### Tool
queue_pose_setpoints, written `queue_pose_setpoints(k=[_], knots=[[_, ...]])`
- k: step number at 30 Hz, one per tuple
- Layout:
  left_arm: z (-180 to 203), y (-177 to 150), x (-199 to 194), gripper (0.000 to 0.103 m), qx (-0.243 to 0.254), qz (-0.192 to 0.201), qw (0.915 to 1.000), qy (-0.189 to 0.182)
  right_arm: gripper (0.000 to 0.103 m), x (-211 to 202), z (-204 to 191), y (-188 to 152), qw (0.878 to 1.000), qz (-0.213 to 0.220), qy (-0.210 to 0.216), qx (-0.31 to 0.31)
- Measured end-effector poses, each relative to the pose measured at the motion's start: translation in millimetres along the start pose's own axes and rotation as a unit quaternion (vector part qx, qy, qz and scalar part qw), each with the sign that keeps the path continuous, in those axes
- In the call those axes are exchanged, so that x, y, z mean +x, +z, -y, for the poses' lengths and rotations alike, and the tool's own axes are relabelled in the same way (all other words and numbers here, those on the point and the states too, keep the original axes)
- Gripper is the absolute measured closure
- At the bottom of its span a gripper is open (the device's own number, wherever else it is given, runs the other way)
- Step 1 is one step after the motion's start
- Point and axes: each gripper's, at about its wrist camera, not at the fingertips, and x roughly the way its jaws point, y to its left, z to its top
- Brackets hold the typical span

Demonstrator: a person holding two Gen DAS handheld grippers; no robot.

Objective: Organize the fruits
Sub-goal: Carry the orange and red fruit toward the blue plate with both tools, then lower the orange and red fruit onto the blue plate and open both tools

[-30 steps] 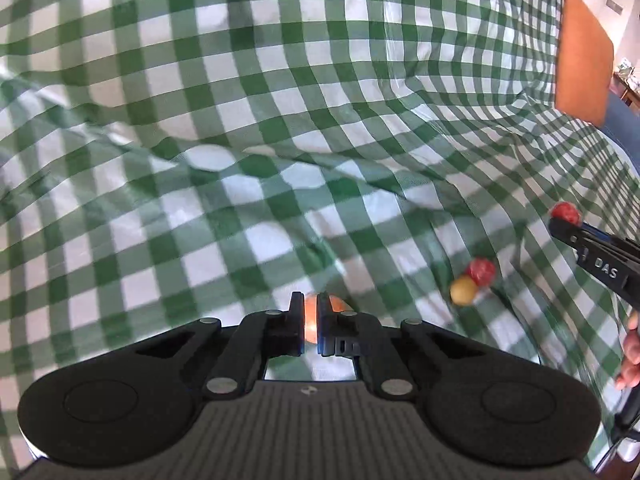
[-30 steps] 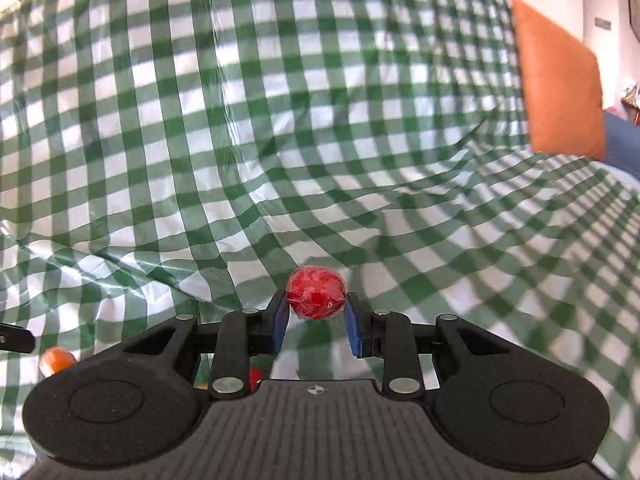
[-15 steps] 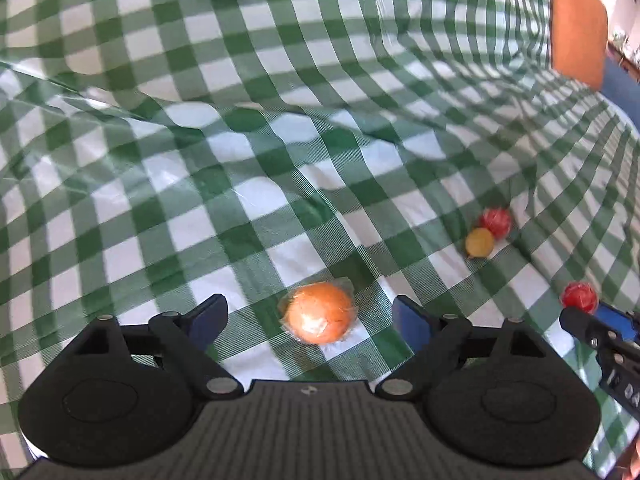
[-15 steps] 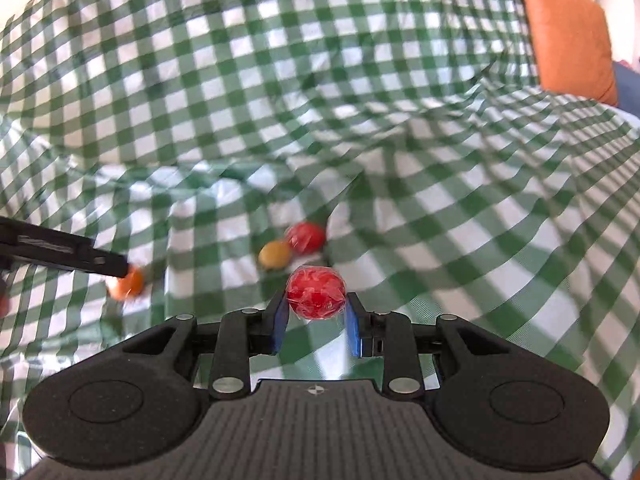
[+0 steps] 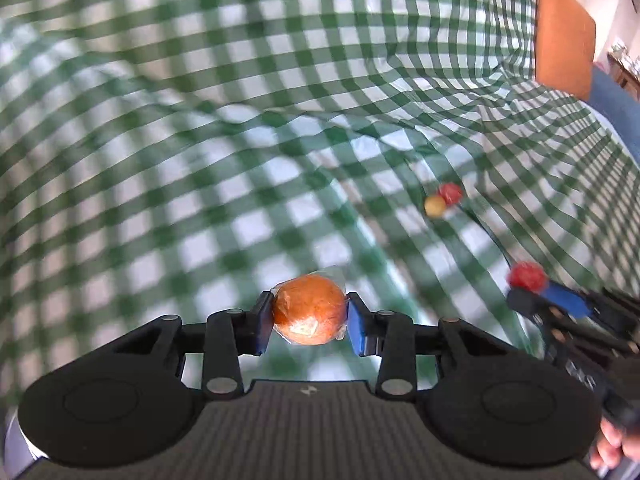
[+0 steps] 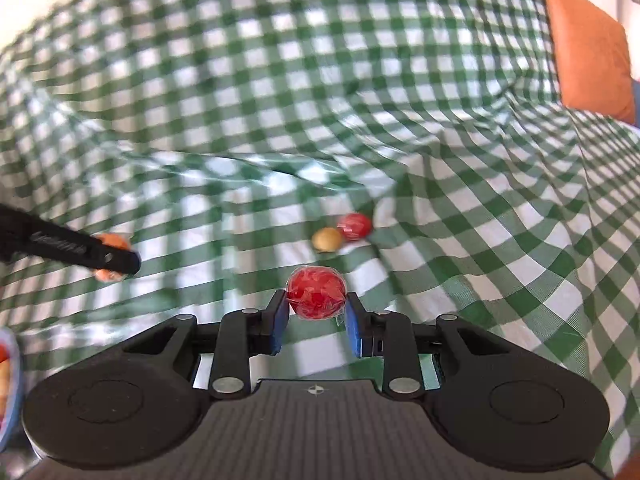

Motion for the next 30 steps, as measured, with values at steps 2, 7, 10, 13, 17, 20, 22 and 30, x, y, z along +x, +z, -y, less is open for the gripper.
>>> queue_pose_setpoints(k=[2, 7, 10, 13, 17, 20, 22, 30], knots=[[-8.9, -28.4, -39.2, 0.061, -0.016, -0.013, 0.9997, 0.013, 0.072, -27.2, -15.9, -3.3, 1.000, 0.001, 0.024, -0.011], [-35.5, -101.6, -127.5, 0.061, -0.059, -0.022, 0.9963, 0.059, 0.072, -99.8, -67.5, -23.1, 0.992, -0.007, 0.107, -0.061], [-53.1, -138.2, -170.5, 0.061, -0.086, -0.014, 0.9920, 0.092, 0.072, -137.5, -101.9, -38.6, 0.983, -0.024, 0.162, -0.088], [-70.7, -166.4, -202.2, 0.061, -0.114, 0.000, 0.9875, 0.110, 0.072, -170.4, -140.6, -53.5, 0.972, -0.026, 0.196, -0.127], [-86.9, -192.2, -229.5, 0.061, -0.136, 0.020, 0.9834, 0.119, 0.072, -204.0, -176.7, -68.4, 0.961, -0.022, 0.221, -0.164], [-93.3, -204.5, -245.0, 0.061, -0.143, 0.036, 0.9820, 0.119, 0.072, -224.0, -195.6, -77.0, 0.955, -0.013, 0.227, -0.190], [-95.9, -210.3, -252.8, 0.061, -0.146, 0.045, 0.9817, 0.114, 0.072, -234.4, -204.0, -81.0, 0.953, -0.004, 0.223, -0.206], [-99.2, -224.6, -266.9, 0.061, -0.154, 0.068, 0.9803, 0.102, 0.072, -251.5, -214.0, -88.6, 0.953, 0.003, 0.206, -0.223]])
